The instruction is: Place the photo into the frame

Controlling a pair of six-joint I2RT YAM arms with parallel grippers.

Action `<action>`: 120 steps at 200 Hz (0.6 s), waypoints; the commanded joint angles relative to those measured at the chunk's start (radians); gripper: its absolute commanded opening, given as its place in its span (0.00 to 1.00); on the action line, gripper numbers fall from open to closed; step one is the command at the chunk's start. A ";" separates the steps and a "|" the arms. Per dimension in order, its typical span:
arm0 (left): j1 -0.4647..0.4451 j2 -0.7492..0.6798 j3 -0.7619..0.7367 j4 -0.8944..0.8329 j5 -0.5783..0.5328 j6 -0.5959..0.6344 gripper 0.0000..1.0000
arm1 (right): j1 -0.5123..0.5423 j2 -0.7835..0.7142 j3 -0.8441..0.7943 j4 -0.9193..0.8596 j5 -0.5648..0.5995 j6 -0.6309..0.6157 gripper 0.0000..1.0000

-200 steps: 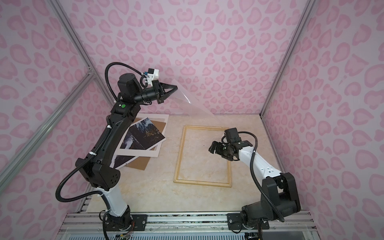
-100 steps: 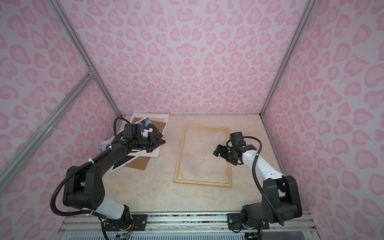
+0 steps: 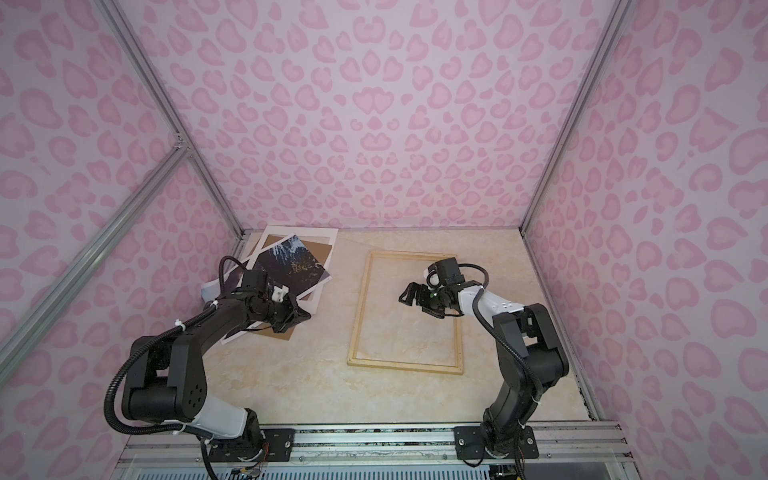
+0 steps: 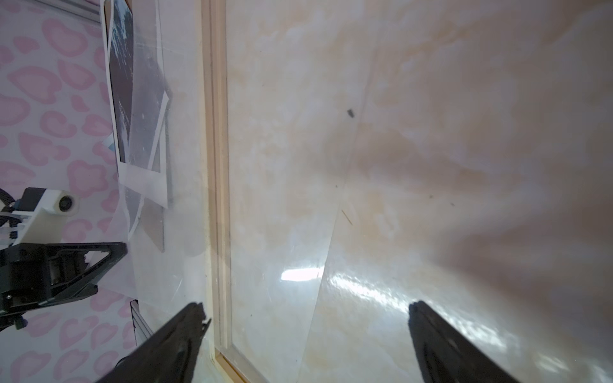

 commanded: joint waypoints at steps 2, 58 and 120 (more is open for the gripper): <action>0.006 0.018 -0.001 -0.015 -0.055 0.044 0.04 | 0.012 0.056 -0.004 0.130 -0.054 0.061 0.98; 0.012 0.063 -0.012 -0.036 -0.163 0.051 0.04 | 0.070 0.161 -0.009 0.258 -0.090 0.147 0.99; 0.013 0.091 -0.019 -0.029 -0.151 0.059 0.04 | 0.114 0.258 0.012 0.386 -0.118 0.214 0.88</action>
